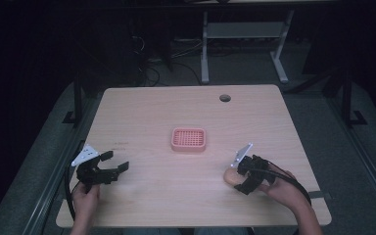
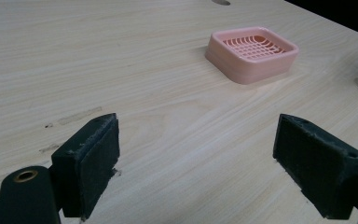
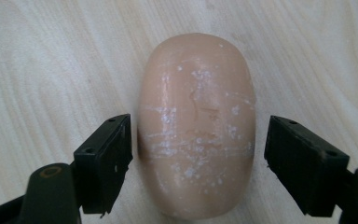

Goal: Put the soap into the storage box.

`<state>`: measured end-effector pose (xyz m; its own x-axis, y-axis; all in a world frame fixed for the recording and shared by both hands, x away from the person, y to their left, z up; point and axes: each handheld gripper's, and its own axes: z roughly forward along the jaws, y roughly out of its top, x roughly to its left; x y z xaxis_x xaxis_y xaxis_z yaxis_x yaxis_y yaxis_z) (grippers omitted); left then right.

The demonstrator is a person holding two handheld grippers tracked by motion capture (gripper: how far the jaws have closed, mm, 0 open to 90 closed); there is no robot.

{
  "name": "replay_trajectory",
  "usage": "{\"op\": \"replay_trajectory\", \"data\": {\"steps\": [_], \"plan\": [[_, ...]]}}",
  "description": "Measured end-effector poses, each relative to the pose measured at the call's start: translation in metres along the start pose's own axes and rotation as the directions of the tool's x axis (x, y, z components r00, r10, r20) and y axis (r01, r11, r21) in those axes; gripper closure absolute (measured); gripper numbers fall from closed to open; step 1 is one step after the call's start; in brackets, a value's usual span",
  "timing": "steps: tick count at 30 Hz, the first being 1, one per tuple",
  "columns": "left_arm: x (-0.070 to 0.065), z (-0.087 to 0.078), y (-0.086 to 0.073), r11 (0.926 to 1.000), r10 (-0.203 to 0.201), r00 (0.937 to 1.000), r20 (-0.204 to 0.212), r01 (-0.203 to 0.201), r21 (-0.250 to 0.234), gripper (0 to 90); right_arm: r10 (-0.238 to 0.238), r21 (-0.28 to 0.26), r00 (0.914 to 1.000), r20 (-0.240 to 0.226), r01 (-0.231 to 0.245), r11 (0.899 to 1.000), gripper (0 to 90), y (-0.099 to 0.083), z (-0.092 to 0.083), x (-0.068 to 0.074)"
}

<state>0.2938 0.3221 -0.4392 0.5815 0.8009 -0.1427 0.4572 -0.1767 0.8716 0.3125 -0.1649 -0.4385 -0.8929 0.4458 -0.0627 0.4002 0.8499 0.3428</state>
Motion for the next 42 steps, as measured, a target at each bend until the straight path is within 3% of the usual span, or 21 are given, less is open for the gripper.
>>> {"op": "replay_trajectory", "data": {"steps": [14,34,42], "plan": [[0.0,0.0,0.0,1.0,0.0,1.0,0.001,0.0,-0.001,14.2,-0.016,0.053,0.9997,-0.017,0.016,0.998,25.2,0.009,0.009,-0.002],[-0.001,0.0,0.0,1.0,-0.001,1.0,0.004,0.001,-0.002,14.3,0.001,0.066,0.9983,-0.058,0.003,0.998,31.3,0.011,0.011,-0.006],[0.0,0.0,0.0,0.9999,-0.009,1.0,0.001,0.009,-0.009,14.2,-0.031,0.075,0.998,-0.056,0.035,0.997,31.8,0.012,0.011,-0.004]]}}
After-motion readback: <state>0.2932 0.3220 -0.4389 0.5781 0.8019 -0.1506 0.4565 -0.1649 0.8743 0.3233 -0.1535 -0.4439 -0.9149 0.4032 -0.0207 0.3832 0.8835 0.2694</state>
